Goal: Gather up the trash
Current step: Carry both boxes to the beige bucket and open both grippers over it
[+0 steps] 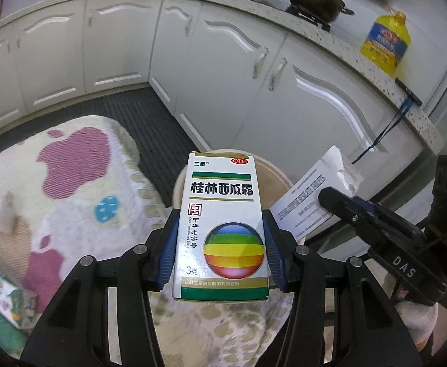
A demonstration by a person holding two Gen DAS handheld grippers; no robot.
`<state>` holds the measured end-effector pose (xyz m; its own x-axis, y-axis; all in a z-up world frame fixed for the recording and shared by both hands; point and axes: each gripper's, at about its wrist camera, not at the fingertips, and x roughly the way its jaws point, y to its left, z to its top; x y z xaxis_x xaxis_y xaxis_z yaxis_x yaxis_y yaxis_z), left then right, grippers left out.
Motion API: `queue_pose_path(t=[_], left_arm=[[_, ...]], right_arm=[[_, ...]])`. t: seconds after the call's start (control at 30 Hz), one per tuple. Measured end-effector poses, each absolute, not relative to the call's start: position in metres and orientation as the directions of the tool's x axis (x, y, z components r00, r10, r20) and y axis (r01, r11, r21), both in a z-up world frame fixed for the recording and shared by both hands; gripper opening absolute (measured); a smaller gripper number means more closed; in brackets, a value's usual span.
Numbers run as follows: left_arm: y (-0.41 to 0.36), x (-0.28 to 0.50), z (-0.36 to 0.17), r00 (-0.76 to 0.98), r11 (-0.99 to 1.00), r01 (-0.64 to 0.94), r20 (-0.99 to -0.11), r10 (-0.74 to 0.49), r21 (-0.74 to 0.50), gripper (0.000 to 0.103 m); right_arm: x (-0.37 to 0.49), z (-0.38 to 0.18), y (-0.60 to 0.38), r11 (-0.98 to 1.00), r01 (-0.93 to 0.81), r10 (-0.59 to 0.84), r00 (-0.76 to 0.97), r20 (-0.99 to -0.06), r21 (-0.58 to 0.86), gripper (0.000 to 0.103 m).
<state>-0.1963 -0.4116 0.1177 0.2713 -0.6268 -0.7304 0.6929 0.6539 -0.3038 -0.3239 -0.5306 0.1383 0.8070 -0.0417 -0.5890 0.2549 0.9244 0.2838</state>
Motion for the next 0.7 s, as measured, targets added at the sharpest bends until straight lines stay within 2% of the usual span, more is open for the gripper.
queue_pose_path(t=[0.33,0.7], left_arm=[[-0.461,-0.195,0.085,0.187,0.611,0.719,-0.754,-0.629,-0.331,0.049],[-0.482,-0.188,0.059,0.118,0.579,0.723,-0.760,-0.640,-0.375,0.049]], right_arm=[[-0.330,0.098,-0.566,0.881,0.346,-0.059,0.756,-0.652,0.322,0.017],[-0.330,0.073,-0.579,0.863,0.393,-0.069,0.713,-0.698,0.317,0.017]])
